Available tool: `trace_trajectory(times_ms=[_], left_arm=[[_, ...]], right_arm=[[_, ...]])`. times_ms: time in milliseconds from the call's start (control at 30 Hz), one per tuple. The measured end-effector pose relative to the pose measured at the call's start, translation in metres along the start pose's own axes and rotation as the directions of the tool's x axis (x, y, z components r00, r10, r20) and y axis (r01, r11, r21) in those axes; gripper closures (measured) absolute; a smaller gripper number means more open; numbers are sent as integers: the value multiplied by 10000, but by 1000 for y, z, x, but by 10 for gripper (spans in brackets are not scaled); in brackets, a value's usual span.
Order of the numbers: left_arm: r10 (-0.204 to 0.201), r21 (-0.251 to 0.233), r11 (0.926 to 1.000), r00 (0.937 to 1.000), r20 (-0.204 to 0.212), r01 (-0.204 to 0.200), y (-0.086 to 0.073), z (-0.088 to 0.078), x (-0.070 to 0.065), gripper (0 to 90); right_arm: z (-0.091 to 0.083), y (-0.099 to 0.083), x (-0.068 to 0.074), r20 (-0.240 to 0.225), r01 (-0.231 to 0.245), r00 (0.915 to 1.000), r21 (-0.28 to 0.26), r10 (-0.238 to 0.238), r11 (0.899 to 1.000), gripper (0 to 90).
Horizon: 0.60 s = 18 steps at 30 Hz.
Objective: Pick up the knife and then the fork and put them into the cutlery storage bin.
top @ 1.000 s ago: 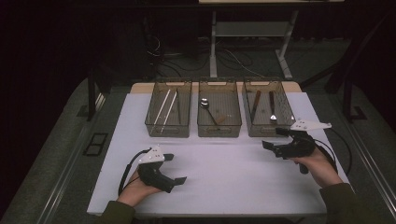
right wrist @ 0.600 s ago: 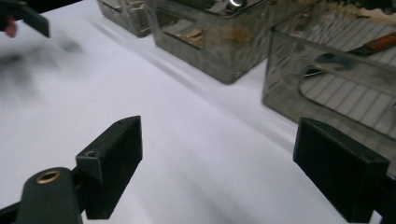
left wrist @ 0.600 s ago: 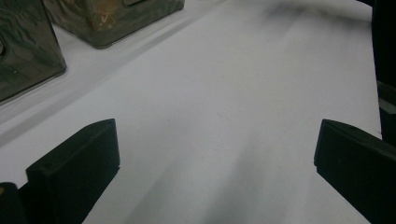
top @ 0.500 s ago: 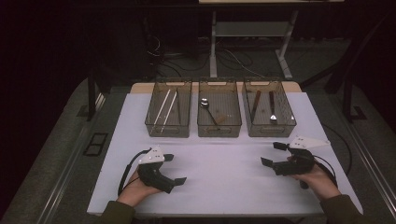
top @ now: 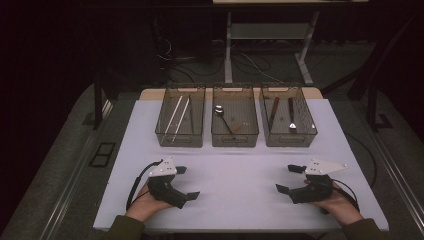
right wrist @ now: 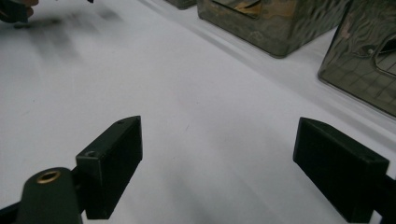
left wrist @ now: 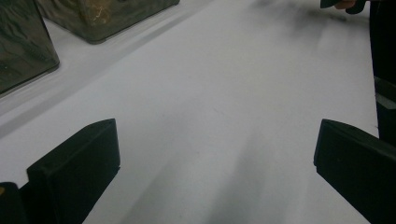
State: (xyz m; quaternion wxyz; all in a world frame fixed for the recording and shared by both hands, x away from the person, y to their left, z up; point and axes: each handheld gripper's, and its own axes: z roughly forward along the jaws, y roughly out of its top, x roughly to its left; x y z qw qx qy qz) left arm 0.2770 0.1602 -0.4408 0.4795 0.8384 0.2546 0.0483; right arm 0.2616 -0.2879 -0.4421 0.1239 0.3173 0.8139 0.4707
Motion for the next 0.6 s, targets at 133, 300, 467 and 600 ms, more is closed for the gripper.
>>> trace_trajectory(times_ms=[133,300,467,600], left_arm=[[41,28,10000,10000,-1,-41,0,0,-1,0],[27,20,10000,10000,-18,-27,-1,-1,-2,0],[24,42,10000,10000,-26,-24,-1,-1,-2,0],[28,51,10000,10000,-44,-28,-1,-1,-1,0]], right_arm=[[-1,-4,3,-40,45,10000,35,-45,10000,155],[0,-6,4,-96,123,9999,201,-121,9997,154],[1,-6,4,-89,159,9998,259,-156,9995,155],[1,-5,4,-100,191,9998,195,-189,9996,155]])
